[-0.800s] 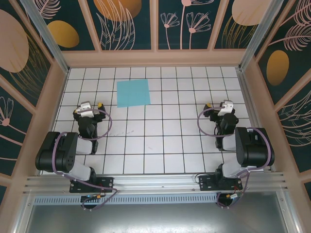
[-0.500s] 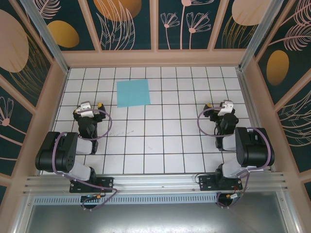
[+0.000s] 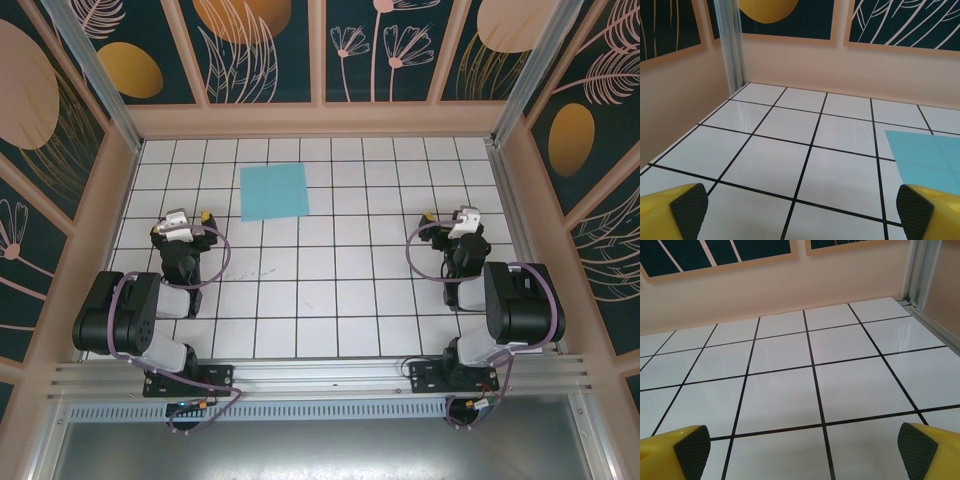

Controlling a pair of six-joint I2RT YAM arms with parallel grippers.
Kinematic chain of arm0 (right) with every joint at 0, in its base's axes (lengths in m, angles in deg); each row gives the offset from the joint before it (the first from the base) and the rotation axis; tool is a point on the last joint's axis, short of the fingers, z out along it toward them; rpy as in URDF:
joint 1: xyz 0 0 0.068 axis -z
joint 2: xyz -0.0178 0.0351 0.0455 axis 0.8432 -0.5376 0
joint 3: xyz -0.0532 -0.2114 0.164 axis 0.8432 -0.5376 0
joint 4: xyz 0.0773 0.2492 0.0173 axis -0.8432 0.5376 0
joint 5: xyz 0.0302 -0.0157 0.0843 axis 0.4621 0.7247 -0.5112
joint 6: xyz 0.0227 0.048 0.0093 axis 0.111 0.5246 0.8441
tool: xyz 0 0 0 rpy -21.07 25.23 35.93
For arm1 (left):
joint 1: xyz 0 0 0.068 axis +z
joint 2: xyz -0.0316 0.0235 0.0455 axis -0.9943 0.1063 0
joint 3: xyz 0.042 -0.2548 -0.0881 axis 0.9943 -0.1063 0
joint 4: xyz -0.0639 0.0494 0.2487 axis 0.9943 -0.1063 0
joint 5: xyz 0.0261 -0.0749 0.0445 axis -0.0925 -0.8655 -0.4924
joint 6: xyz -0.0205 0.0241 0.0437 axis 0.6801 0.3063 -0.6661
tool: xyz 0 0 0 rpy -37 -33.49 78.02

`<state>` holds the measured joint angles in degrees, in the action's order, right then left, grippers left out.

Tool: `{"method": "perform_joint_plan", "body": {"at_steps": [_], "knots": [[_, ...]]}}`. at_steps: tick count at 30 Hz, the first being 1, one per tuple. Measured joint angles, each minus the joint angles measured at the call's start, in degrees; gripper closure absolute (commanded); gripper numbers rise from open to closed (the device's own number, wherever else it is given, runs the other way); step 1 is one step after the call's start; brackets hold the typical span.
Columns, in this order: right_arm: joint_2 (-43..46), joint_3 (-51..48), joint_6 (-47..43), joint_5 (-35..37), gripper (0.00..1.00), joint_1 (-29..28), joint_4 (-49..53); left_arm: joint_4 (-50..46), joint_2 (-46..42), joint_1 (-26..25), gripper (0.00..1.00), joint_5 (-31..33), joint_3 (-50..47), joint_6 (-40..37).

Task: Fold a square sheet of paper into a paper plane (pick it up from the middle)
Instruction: Move the square sheet of paper to the center of the table.

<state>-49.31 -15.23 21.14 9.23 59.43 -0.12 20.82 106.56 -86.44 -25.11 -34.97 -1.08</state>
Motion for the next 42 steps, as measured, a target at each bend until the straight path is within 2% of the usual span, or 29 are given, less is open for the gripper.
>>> {"method": "perform_joint_plan", "body": {"at_steps": [3,6,11,15,19,24,27,31,37,42], "knots": [[0.87,0.39,0.0,0.24,0.01,-0.09,2.1,-0.02,-0.07,0.0,0.01,0.04,0.0,0.0],[5.51,3.78,0.04,1.99,0.01,-0.92,11.76,-2.73,-2.56,-0.02,0.02,0.66,0.04,0.09],[12.04,15.17,3.69,6.43,0.01,-5.31,28.3,-15.87,-10.8,-0.02,0.01,3.89,5.01,3.43],[10.69,27.19,11.63,6.86,0.01,-10.36,43.17,-30.25,-16.5,-0.02,0.02,4.85,12.15,11.52],[2.34,38.14,19.04,3.52,0.01,-15.56,52.63,-42.38,-21.27,0.0,0.02,2.05,16.44,19.98],[-11.65,48.26,25.73,-3.34,0.01,-24.9,57.61,-52.35,-24.52,-0.02,0.01,-4.2,17.38,26.73],[-20.02,54.99,28.74,-5.68,0.05,-29.94,59.47,-56.61,-25.92,-0.02,0.02,-7.76,17.35,28.65],[-30.18,65.33,30.91,-6.97,0.14,-35.21,61.99,-59.54,-28.06,-0.02,0.01,-10.56,17.35,29.07],[-41.13,79.49,32.22,-6.78,0.25,-38.86,65.88,-60.52,-30.16,-0.02,0.01,-11.52,16.59,29.07],[-46.56,86.99,32.02,-6.86,0.28,-39.19,69.77,-60.59,-30.47,-0.02,0.02,-11.52,15.72,29.07]]}}
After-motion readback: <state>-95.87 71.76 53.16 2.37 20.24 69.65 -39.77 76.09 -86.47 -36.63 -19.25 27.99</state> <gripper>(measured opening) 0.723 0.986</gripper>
